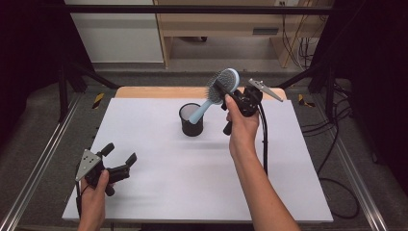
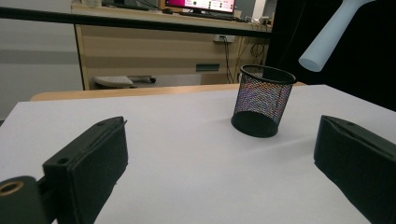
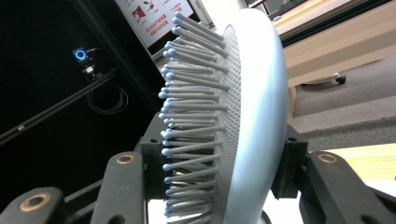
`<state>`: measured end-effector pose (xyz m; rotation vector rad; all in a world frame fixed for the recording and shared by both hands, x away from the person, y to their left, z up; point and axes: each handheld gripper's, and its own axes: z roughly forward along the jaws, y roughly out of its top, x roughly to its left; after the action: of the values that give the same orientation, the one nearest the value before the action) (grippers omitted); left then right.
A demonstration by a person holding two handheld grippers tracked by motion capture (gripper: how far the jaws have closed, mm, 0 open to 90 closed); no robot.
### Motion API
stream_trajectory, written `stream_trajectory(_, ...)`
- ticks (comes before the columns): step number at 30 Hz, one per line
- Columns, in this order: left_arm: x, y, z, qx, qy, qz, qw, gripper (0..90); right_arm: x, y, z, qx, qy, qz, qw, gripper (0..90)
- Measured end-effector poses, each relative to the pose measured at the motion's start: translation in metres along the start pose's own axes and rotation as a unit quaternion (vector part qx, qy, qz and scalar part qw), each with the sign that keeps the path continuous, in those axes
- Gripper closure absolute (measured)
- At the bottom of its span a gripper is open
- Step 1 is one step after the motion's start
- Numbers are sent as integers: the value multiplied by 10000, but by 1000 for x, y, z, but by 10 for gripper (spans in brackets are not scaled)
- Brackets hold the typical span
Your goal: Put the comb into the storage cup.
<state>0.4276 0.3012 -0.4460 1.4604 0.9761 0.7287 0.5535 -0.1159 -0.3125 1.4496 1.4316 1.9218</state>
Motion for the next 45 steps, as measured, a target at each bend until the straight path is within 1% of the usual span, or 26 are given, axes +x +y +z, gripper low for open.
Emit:
stream_trajectory(5, 1, 0, 0, 3, -16, 4, 10000, 30, -4, 1, 6, -102, -75, 34, 9999, 511)
stream_trajectory(7, 2, 0, 0, -17, 3, -35, 10000, 30, -5, 1, 7, -138, -114, 31, 9998, 511)
stream_trajectory(10, 3, -1, 1, 13, 6, -5, 10000, 30, -5, 1, 10, -129, -168, 40, 9998, 510)
stream_trajectory(14, 4, -2, 2, 31, 12, -27, 10000, 30, -5, 0, 14, -171, -197, 78, 9996, 510)
stream_trajectory(16, 4, -2, 2, 32, 22, -68, 10000, 30, -5, -1, 15, -180, -257, 106, 9995, 509)
stream_trajectory(22, 5, -2, 2, 27, 15, -75, 10000, 31, -7, -2, 19, -200, -251, 147, 9994, 510)
stream_trajectory(28, 3, -3, 3, 35, -9, -92, 10000, 31, -8, -3, 26, -232, -279, 58, 9993, 509)
stream_trajectory(33, 1, -2, 4, 58, -29, 1, 10000, 31, -9, -8, 34, -234, -305, -66, 9992, 509)
stream_trajectory(37, 0, -2, 4, 50, -23, 16, 10000, 31, -10, -15, 41, -253, -308, -197, 9990, 510)
stream_trajectory(40, 1, -2, 4, 56, -20, 17, 10000, 31, -11, -19, 45, -214, -327, -306, 9988, 509)
stream_trajectory(45, 1, -2, 3, 63, -10, 18, 10000, 31, -15, -26, 52, -114, -359, -405, 9985, 509)
